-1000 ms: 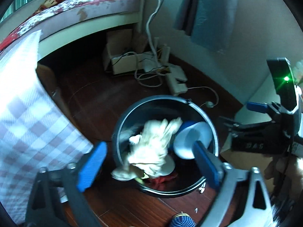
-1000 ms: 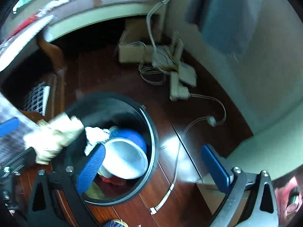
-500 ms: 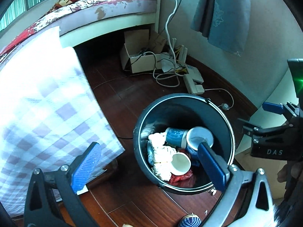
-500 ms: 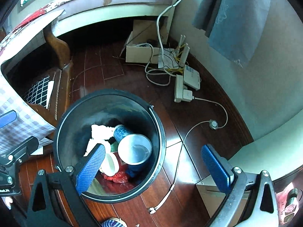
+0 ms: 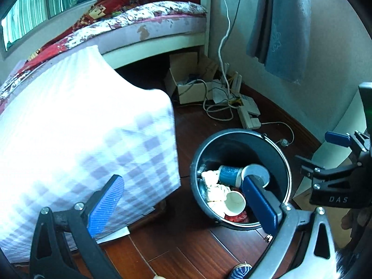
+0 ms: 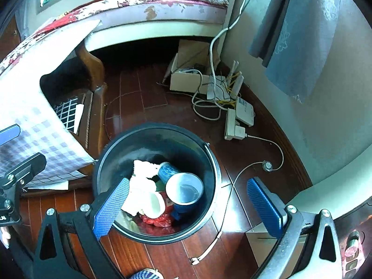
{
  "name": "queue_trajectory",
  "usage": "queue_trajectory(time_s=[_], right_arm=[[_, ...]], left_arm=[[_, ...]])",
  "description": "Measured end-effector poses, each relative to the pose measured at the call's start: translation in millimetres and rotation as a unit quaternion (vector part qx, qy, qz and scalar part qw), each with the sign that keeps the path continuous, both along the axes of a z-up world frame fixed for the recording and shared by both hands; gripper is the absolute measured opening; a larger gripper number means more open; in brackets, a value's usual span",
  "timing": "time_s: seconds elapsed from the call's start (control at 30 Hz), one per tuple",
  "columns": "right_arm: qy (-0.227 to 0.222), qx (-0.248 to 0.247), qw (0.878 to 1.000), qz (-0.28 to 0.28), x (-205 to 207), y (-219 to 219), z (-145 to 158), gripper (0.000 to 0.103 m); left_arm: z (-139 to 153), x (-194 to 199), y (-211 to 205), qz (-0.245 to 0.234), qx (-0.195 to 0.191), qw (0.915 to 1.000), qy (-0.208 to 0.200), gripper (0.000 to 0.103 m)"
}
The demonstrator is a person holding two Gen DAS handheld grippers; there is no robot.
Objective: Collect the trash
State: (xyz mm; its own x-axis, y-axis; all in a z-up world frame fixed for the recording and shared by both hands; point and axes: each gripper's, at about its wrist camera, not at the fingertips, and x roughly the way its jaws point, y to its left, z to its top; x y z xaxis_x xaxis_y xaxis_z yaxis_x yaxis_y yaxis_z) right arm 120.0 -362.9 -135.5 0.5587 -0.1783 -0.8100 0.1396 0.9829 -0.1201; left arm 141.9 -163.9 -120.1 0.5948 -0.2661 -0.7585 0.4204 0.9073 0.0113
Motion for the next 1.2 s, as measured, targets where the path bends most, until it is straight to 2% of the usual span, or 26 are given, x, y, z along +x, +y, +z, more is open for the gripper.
queue_trajectory(time_s=[0.4,0.63,0.77,0.97,1.2], right_arm=[[-0.041,0.022,0.999,0.013,-26.2,46.1,33.9,0.102],[-0.065,0.026,0.997,0.022,-44.0,82.4,66.3,0.102],[-0.075,0.029,0.997,0.017,-60.6,98.7,86.1,0.102],[-0.103,0.022,0.994,0.003,-93.3,116.0,120.2,0.102],[-0.136,0.001,0.991,0.008,-127.3,134.0,153.2,0.102]], left_arm=[[36.1,-25.2,34.9,0.026,0.000,0.9988,-0.042,0.102],[58.6,-45.1,61.3,0.045,0.009,0.9966,-0.068,0.102],[75.9,-60.9,80.3,0.057,-0.011,0.9953,-0.078,0.102],[104.8,-93.7,104.2,0.077,-0.021,0.9909,-0.109,0.102],[126.0,-127.0,119.6,0.075,-0.035,0.9881,-0.129,0.102]])
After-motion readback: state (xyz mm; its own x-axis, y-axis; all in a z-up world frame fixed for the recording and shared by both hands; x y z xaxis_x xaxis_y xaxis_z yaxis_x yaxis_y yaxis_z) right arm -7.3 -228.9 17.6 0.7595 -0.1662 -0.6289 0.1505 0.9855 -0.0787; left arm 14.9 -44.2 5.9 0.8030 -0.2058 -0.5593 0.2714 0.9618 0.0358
